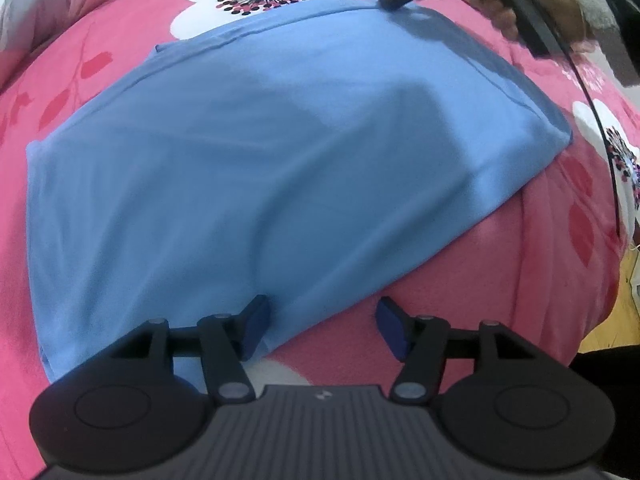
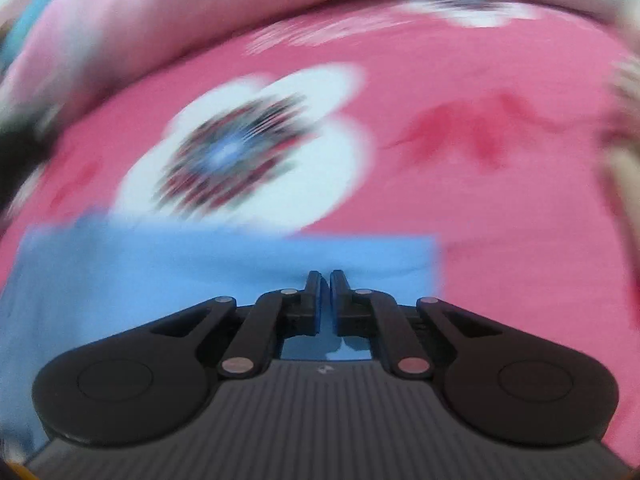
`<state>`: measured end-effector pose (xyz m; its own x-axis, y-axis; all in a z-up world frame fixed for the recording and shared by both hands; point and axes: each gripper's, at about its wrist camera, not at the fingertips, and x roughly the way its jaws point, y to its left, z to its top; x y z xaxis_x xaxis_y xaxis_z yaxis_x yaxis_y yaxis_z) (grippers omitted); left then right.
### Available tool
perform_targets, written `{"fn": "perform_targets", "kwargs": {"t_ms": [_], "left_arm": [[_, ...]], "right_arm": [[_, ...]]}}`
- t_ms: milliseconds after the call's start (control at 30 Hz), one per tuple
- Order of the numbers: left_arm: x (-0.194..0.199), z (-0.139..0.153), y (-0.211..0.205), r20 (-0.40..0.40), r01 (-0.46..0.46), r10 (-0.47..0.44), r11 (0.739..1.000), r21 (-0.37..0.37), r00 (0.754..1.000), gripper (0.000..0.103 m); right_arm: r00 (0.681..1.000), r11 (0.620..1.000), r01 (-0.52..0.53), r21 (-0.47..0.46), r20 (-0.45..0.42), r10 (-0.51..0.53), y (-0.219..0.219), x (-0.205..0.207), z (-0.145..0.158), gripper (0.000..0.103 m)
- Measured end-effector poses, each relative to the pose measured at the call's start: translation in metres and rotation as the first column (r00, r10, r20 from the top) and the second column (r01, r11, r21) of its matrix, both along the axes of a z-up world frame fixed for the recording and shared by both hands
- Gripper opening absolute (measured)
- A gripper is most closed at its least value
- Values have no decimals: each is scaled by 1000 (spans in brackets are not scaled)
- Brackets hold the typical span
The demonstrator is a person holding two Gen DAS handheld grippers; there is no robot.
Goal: Fold clothes
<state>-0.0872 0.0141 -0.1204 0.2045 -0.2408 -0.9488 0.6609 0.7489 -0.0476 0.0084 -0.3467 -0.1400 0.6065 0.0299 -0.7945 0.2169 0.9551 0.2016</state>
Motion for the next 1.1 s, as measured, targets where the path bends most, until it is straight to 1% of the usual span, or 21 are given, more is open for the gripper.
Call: {"fn": "perform_targets", "kwargs": {"t_ms": [33,100,200,267,333,367,400,500,567,600,633,667,700,767,833,900,933,1000,1033,1067,1100], "left_arm": [[-2,2,2,3,-9,9,1000,1,1000,61],[-4,7,8,4,-32,32,999,-2,999,61],[-6,21,19,25,-61,62,998,-34,998,61],[-6,28,29,54,-77,80,996,-50,995,61],[-2,30,39,79,-99,103,994,-45,992,61],[1,26,45,86,-119,121,992,-32,989,61],[4,22,50,83,-139,140,990,-18,987,61],[11,8,62,41,-180,180,984,10,983,60],[9,7,68,45,-181,181,983,-10,982,60],[7,7,71,46,-183,183,983,-21,982,60],[5,7,73,46,-184,185,982,-28,982,61],[2,7,74,47,-186,188,982,-35,981,61],[3,6,76,46,-188,190,981,-43,981,61],[4,6,80,42,-194,197,979,-63,979,61],[4,5,84,37,-203,207,976,-84,978,61],[3,3,87,41,-203,208,974,-99,977,61],[1,3,88,45,-203,208,974,-105,977,61],[-2,2,90,53,-202,209,972,-119,976,61],[-3,3,91,53,-204,211,971,-126,976,61],[-4,3,92,52,-206,214,970,-132,975,61],[-6,3,93,50,-208,217,968,-139,975,61]], "right_arm": [[999,999,43,-31,12,-43,-4,-4,11,9],[999,999,23,-35,39,-21,5,-12,28,9],[988,986,-152,63,21,151,51,-17,35,9],[943,934,-331,132,24,331,97,-14,25,9],[890,873,-453,183,43,453,136,-8,14,9],[865,843,-498,202,51,499,154,-4,9,9],[861,841,-505,194,45,506,163,0,4,8],[899,896,-437,74,4,438,174,17,-15,3],[952,952,-305,42,8,305,163,23,-7,5],[967,966,-255,27,15,255,160,23,1,9],[963,963,-269,16,29,268,164,17,10,9],[945,945,-327,27,37,326,174,12,19,9],[912,911,-409,55,40,407,189,9,23,9],[818,809,-574,128,48,573,224,4,27,9],[727,714,-683,155,41,686,262,8,18,7],[702,697,-705,129,-8,712,286,23,-2,6],[726,722,-682,117,-19,688,290,35,-10,0],[791,787,-609,104,9,611,288,60,-10,0],[819,816,-573,81,27,573,286,70,-6,4],[833,832,-553,40,49,551,285,73,6,6],[831,831,-555,25,59,553,285,71,15,6]]}}
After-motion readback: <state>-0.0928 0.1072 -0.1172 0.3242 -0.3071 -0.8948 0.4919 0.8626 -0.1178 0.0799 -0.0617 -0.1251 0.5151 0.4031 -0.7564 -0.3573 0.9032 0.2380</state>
